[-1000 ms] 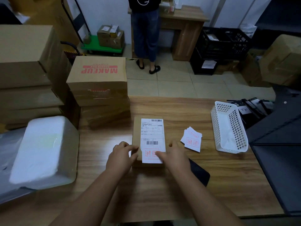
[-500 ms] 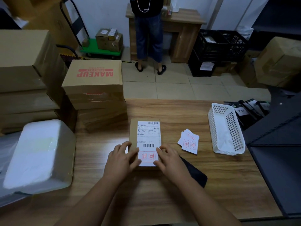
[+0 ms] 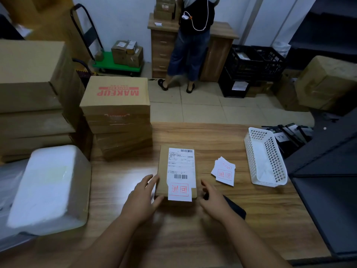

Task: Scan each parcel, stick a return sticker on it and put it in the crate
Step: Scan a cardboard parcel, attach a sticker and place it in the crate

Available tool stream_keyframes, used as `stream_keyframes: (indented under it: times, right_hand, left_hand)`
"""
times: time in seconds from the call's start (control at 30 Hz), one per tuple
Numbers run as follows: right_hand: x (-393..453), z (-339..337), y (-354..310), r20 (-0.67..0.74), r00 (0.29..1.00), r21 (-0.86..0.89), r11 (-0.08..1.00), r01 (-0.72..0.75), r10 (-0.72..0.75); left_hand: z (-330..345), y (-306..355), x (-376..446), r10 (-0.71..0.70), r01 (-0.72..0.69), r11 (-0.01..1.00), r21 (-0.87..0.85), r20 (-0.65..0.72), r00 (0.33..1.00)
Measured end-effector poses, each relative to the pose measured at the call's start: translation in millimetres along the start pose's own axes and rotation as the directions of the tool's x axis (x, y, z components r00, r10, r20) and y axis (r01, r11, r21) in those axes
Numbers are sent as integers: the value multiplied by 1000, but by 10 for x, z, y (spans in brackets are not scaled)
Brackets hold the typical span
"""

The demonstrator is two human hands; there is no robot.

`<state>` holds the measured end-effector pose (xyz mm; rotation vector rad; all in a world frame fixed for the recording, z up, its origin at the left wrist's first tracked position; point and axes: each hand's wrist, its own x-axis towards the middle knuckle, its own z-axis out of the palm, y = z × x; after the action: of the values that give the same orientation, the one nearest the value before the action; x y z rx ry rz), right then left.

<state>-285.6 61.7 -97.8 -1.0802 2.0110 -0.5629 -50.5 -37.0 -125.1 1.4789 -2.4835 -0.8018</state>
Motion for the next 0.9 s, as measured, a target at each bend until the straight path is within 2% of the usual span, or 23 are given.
stream_keyframes:
  times: [0.07,0.13,0.3,0.4,0.53,0.63,0.73,0.8,0.9]
  right_hand:
    - [-3,23,-22,85,996,2,1000,29,-29]
    - [12,73,-55,91,994,52,997,52,-57]
    - [-2,52,-70,24,989,127,982,141,-145]
    - [-32,-177,-143,-27,957,80,953,291,-289]
    - [-117,-580,-414,-75,848,52,848,528,-524]
    - [-204,-743,-663,-93,744,74,741,667,-661]
    - [-323,-728,-969,-67,632,64,629,775,-772]
    - [-443,-592,-1178,-23,542,83,538,839,-840]
    - [-780,-236,-1470,46,450,162,452,877,-892]
  left_hand:
    - [36,-53,-8,-40,48,994,-102,82,996]
    - [59,13,-11,-40,60,979,-196,101,994]
    - [-69,276,-71,-110,85,959,-271,-79,991]
    - [-220,500,-186,-131,41,926,-376,-217,967]
    - [-529,892,-420,-164,-41,889,-456,-400,902]
    - [-769,1085,-679,-179,-61,910,-409,-523,833]
    - [-994,1153,-1048,-217,-25,940,-340,-652,726]
    - [-1111,1147,-1402,-263,21,942,-335,-696,668]
    - [-1252,1075,-2072,-341,124,935,-331,-750,567]
